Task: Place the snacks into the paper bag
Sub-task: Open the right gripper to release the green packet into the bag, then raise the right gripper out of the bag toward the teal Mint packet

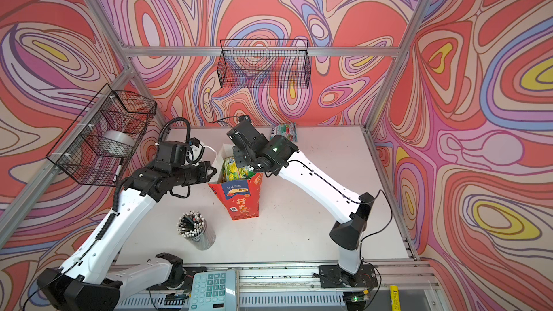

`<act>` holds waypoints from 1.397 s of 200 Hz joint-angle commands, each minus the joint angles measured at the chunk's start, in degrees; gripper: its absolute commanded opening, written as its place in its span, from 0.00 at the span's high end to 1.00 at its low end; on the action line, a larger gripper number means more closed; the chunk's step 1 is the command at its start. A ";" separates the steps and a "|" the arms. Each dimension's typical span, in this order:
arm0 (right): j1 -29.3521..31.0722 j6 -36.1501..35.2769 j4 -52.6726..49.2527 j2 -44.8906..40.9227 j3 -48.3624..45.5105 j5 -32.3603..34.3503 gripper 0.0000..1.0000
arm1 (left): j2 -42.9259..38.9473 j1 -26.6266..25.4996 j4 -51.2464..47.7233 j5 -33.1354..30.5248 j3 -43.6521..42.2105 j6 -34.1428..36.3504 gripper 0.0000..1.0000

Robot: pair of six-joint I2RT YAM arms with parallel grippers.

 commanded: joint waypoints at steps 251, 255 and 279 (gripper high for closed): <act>-3.07 -2.59 3.07 -7.37 2.97 -10.11 0.02 | -1.17 0.09 1.06 0.04 0.35 0.31 1.00; -3.05 -2.92 3.11 -8.30 2.62 -8.79 0.02 | -1.31 0.12 1.12 -0.07 0.27 0.32 1.00; -3.76 -2.98 4.02 -14.36 -2.05 -1.69 0.02 | -1.40 0.10 1.39 0.01 0.17 0.23 1.00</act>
